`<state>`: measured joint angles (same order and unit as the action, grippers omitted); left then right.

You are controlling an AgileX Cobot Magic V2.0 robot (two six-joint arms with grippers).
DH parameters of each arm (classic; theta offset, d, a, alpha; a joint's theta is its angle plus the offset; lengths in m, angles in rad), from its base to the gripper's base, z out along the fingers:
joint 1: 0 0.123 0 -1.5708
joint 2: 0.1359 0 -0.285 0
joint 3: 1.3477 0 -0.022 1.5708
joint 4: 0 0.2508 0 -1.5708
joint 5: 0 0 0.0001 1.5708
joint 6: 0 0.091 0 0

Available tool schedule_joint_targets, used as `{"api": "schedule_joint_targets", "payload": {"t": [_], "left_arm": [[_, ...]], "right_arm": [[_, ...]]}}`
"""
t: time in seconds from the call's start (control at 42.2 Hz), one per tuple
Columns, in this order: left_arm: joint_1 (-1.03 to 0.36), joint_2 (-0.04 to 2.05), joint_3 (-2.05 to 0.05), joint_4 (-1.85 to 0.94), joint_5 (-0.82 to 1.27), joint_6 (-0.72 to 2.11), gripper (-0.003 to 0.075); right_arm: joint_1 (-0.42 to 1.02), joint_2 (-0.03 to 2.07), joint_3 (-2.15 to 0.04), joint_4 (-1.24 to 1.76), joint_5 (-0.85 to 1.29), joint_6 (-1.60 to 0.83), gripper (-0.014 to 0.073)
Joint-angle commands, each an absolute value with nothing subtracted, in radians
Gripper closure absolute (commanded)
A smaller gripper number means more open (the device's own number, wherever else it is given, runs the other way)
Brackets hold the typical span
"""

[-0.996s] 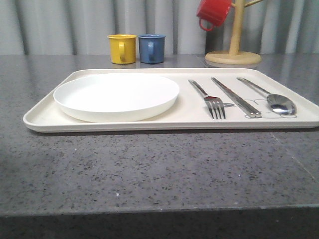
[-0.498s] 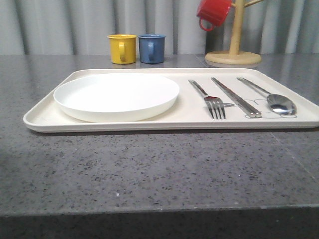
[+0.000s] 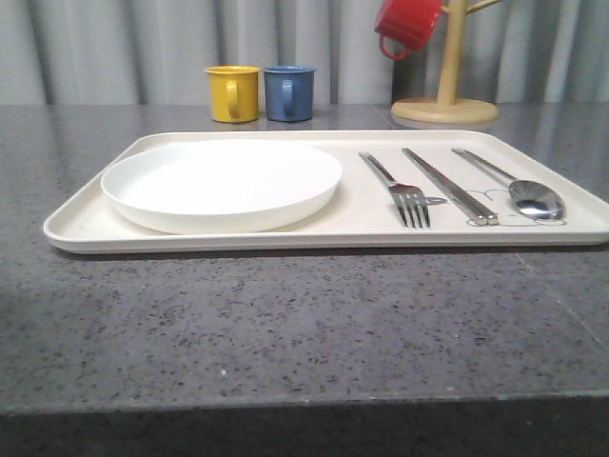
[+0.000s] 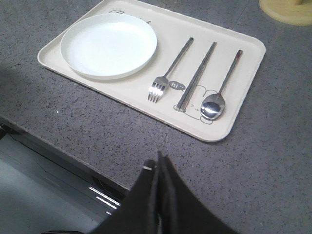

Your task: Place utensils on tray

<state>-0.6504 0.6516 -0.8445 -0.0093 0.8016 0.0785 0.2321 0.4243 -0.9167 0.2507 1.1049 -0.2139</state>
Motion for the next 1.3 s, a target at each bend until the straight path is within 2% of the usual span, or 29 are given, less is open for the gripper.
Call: {"api": "schedule_joint_targets", "payload": {"t": [0.0, 0.142, 0.285, 0.427, 0.664, 0.783, 1.281], "left_arm": [[-0.618, 0.614, -0.848, 0.011, 0.719, 0.077, 0.0741], [-0.501, 0.518, -0.725, 0.044, 0.628, 0.077, 0.0741], [-0.367, 0.356, -0.491, 0.049, 0.323, 0.077, 0.0741], [-0.249, 0.185, -0.27, 0.011, 0.15, 0.077, 0.0741], [-0.126, 0.01, -0.043, 0.0, -0.025, 0.077, 0.0741], [-0.092, -0.005, 0.018, -0.018, -0.116, 0.077, 0.0741], [-0.025, -0.025, 0.016, -0.018, -0.102, 0.077, 0.0741]], "right_arm": [[0.231, 0.435, -0.938, 0.27, 1.036, -0.216, 0.0659], [0.231, 0.435, -0.938, 0.27, 1.038, -0.216, 0.0659], [0.231, 0.435, -0.938, 0.27, 1.038, -0.216, 0.0659], [0.231, 0.435, -0.938, 0.27, 1.038, -0.216, 0.0659], [0.231, 0.435, -0.938, 0.27, 1.038, -0.216, 0.0659], [0.231, 0.435, -0.938, 0.27, 1.038, -0.216, 0.0659], [0.231, 0.436, -0.938, 0.27, 1.042, -0.216, 0.0659]]}}
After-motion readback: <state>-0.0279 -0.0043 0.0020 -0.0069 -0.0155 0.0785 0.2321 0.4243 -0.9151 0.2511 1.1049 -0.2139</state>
